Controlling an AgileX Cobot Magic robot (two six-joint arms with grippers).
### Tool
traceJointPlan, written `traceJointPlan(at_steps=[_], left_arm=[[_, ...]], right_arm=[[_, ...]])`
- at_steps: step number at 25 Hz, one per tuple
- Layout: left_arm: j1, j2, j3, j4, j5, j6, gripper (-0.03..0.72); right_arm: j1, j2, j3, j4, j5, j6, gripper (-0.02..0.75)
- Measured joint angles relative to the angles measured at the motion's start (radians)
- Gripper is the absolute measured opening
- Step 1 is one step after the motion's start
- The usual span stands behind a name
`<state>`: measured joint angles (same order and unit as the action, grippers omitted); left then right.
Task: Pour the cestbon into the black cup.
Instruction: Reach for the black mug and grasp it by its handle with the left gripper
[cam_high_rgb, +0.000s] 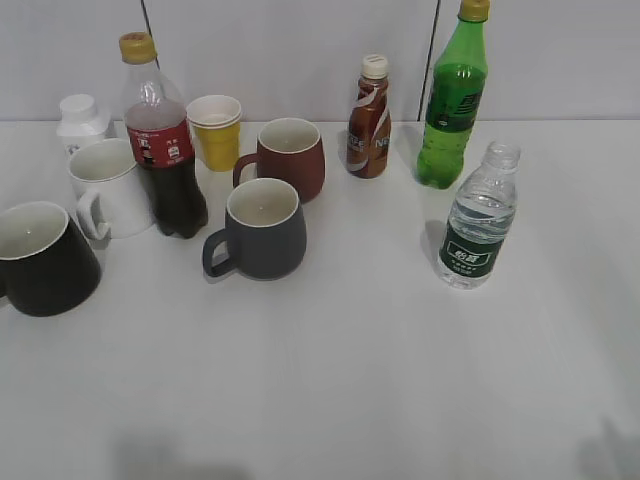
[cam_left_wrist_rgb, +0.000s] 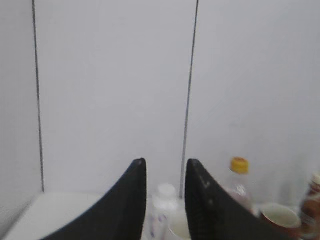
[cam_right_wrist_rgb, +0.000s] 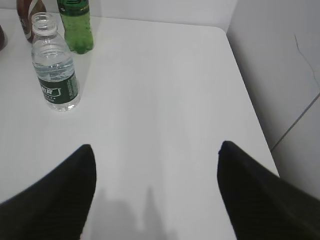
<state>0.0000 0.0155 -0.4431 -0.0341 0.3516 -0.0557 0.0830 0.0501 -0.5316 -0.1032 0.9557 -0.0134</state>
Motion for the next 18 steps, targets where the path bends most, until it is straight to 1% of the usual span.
traceJointPlan(at_steps=[4,7,11,15,18], left_arm=[[0.0,0.074,0.126,0.071,-0.179,0.0,0.218],[0.0,0.173,0.223,0.093,-0.288,0.0,0.226],[0.005,0.348,0.329,0.112,-0.487,0.0,0.237],[0.036,0.56,0.344,0.112,-0.653,0.001,0.239],[0.075,0.74,0.344,0.108,-0.773,0.001,0.245]], right_arm=[[0.0,0.0,0.0,0.0,0.0,0.0,0.582],[0.0,0.0,0.0,0.0,0.0,0.0,0.582],[0.0,0.0,0.0,0.0,0.0,0.0,0.582],[0.0,0.0,0.0,0.0,0.0,0.0,0.582],[0.0,0.0,0.0,0.0,0.0,0.0,0.582]])
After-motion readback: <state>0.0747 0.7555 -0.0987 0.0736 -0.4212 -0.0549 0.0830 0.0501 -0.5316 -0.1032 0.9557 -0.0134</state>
